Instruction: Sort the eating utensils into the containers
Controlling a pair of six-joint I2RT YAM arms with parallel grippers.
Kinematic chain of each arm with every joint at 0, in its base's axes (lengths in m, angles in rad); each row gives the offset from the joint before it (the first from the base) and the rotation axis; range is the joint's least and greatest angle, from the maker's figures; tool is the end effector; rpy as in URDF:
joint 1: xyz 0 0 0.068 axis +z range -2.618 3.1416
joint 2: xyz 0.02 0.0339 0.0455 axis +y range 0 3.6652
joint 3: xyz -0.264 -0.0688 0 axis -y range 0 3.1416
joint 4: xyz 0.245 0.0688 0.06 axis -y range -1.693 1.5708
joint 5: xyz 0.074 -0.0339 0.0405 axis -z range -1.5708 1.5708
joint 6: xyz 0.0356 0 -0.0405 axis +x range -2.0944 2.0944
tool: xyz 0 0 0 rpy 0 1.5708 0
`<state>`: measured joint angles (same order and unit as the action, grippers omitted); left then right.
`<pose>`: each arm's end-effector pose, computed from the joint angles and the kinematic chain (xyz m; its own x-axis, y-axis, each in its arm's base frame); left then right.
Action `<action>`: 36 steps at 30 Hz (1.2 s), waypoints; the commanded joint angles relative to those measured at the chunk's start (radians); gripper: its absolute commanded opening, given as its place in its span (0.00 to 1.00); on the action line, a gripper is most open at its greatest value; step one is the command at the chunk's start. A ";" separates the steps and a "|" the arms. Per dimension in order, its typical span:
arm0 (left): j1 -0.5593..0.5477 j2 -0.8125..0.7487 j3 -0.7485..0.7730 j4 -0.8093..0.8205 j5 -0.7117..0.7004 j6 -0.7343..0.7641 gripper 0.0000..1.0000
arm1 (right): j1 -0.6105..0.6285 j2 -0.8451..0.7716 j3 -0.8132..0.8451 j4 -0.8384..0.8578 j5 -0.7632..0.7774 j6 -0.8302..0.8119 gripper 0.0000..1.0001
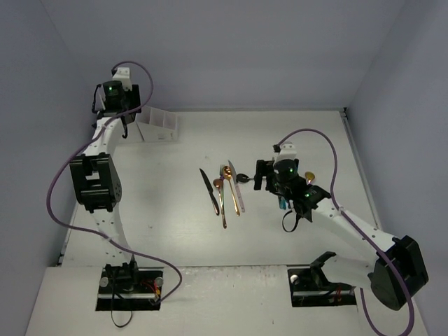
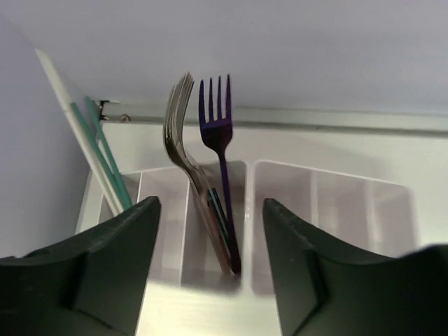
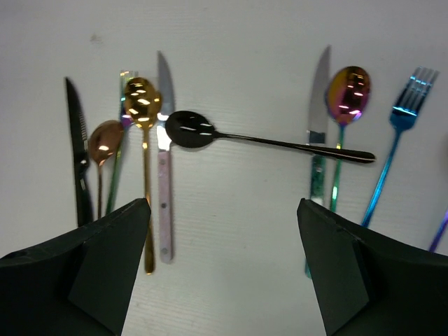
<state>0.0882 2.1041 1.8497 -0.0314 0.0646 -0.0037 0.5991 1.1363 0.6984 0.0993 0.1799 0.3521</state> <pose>0.5097 0.0428 0.3064 -0.2807 -0.0285 -0.9594 -0.0272 0.9994 -0.0217 0.2175 0.1408 0.2672 -0.4008 0.1372 -0.9059 -0.2953 0.9166 0.2695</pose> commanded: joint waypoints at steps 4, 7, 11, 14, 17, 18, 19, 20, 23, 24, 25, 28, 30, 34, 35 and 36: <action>-0.128 -0.495 -0.243 -0.048 -0.088 -0.177 0.64 | -0.225 0.063 0.086 -0.119 0.070 0.079 0.78; -0.187 -0.646 -0.412 -0.112 -0.090 -0.232 0.71 | -0.315 0.120 0.104 -0.134 0.040 0.096 0.76; -0.250 -0.854 -0.687 -0.176 -0.064 -0.268 0.77 | -0.405 0.196 0.124 -0.135 0.002 0.100 0.72; -0.293 -1.032 -0.843 -0.228 -0.013 -0.289 0.79 | -0.446 0.264 0.150 -0.132 -0.026 0.082 0.65; -0.318 -1.176 -0.950 -0.280 0.007 -0.297 0.80 | -0.470 0.338 0.183 -0.120 -0.049 0.063 0.55; -0.325 -1.208 -0.987 -0.294 0.005 -0.298 0.80 | -0.473 0.359 0.193 -0.116 -0.052 0.059 0.53; -0.331 -1.238 -1.025 -0.308 0.003 -0.298 0.80 | -0.476 0.380 0.204 -0.112 -0.054 0.055 0.50; -0.335 -1.277 -1.054 -0.313 -0.003 -0.299 0.80 | -0.477 0.395 0.211 -0.111 -0.053 0.054 0.47; -0.349 -1.331 -1.092 -0.343 -0.016 -0.298 0.81 | -0.479 0.447 0.230 -0.091 -0.048 0.058 0.36; -0.356 -1.334 -1.091 -0.349 -0.021 -0.297 0.81 | -0.478 0.457 0.240 -0.077 -0.048 0.060 0.34; -0.361 -1.334 -1.089 -0.349 -0.025 -0.297 0.81 | -0.478 0.470 0.240 -0.073 -0.048 0.061 0.34; -0.374 -1.309 -1.083 -0.354 -0.017 -0.305 0.81 | -0.479 0.527 0.262 -0.061 -0.060 0.064 0.30; -0.374 -1.294 -1.076 -0.359 -0.016 -0.307 0.81 | -0.478 0.562 0.265 -0.051 -0.062 0.067 0.30; -0.374 -1.290 -1.071 -0.367 -0.021 -0.302 0.81 | -0.478 0.603 0.257 -0.037 -0.065 0.074 0.27; -0.374 -1.291 -1.072 -0.365 -0.021 -0.303 0.81 | -0.478 0.608 0.255 -0.036 -0.061 0.075 0.25; -0.374 -1.292 -1.073 -0.364 -0.021 -0.303 0.81 | -0.478 0.613 0.253 -0.035 -0.054 0.075 0.21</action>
<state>-0.2817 0.8172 0.7311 -0.4239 0.0488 -0.2959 0.1249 1.7320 0.9298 0.0386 0.1158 0.4185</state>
